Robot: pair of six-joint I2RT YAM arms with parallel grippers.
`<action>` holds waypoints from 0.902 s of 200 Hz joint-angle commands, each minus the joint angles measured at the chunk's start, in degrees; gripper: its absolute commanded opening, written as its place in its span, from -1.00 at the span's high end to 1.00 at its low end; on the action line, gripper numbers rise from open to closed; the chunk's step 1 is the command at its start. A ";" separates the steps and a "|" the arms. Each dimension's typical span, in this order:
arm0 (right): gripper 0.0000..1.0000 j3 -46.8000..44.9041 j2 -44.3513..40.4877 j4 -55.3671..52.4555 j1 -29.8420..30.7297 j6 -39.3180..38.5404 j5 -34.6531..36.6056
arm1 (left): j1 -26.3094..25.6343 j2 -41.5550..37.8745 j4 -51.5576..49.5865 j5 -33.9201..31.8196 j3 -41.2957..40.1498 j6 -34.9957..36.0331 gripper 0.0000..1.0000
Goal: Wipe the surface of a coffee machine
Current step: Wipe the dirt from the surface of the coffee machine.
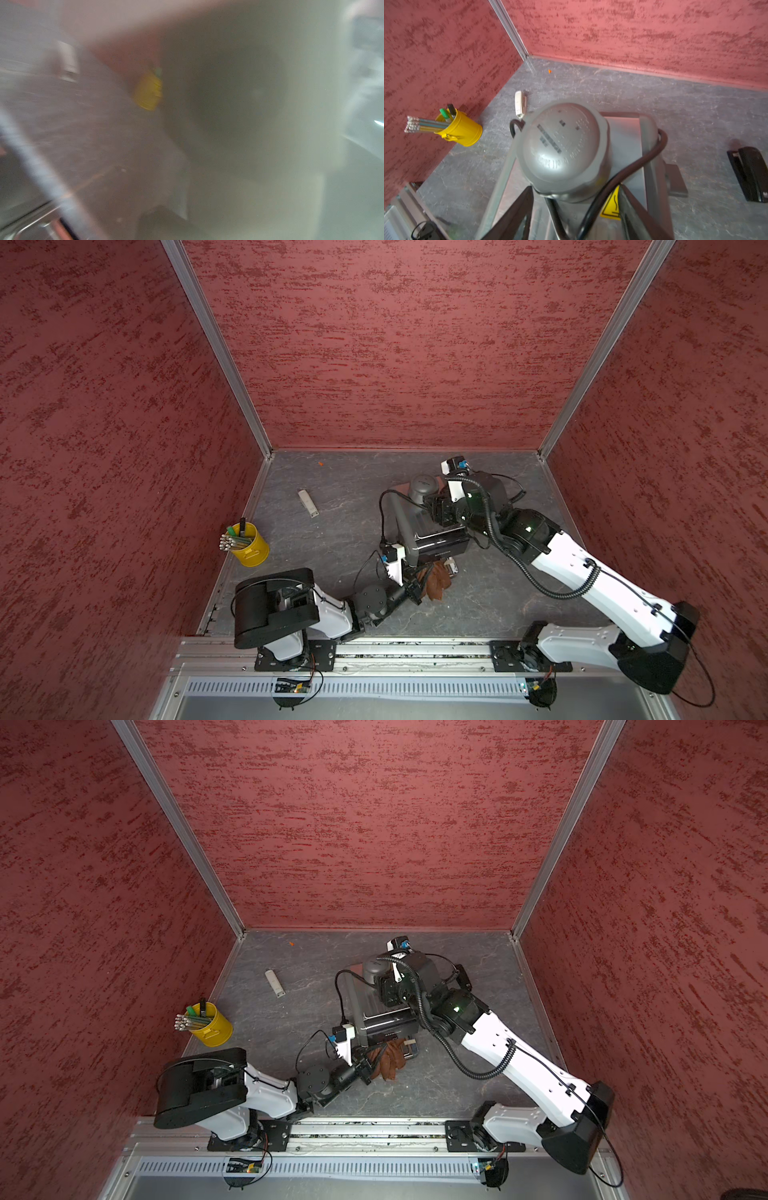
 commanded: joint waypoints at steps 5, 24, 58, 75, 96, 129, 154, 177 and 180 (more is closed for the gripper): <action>-0.28 -0.48 0.15 -1.97 -0.04 0.30 0.06 | 0.51 -1.81 3.23 -5.39 -1.32 -0.45 1.00; -0.28 0.11 -0.60 -2.04 -0.04 0.22 0.27 | 0.42 -2.51 3.15 -5.47 -2.17 -0.78 1.00; -0.32 1.77 -2.25 -4.52 -0.13 0.31 3.43 | 0.42 -4.97 3.15 -7.66 -5.52 -2.11 1.00; -0.33 1.92 -3.17 -5.22 -0.13 0.64 4.77 | 0.58 -7.88 1.45 -8.70 -7.40 -2.51 1.00; -0.33 1.74 -4.21 -5.31 -0.13 1.01 5.29 | 1.01 -14.95 -7.70 -9.94 -8.68 -4.49 1.00; -0.32 2.39 -5.73 -6.69 -0.21 1.52 4.01 | 1.56 -31.90 -32.99 -9.24 -7.01 -5.01 1.00; -0.31 -1.82 -10.71 -2.38 -0.21 0.72 -4.90 | 1.82 -44.67 -41.67 -4.73 -8.76 -2.35 1.00; -0.30 -5.95 -15.08 2.22 -0.14 -1.52 -15.61 | 3.14 -57.58 -56.34 1.76 -8.54 -2.01 1.00; -0.30 -6.23 -15.40 2.48 -0.13 -1.65 -16.52 | 3.21 -59.14 -58.47 2.52 -8.26 -2.03 1.00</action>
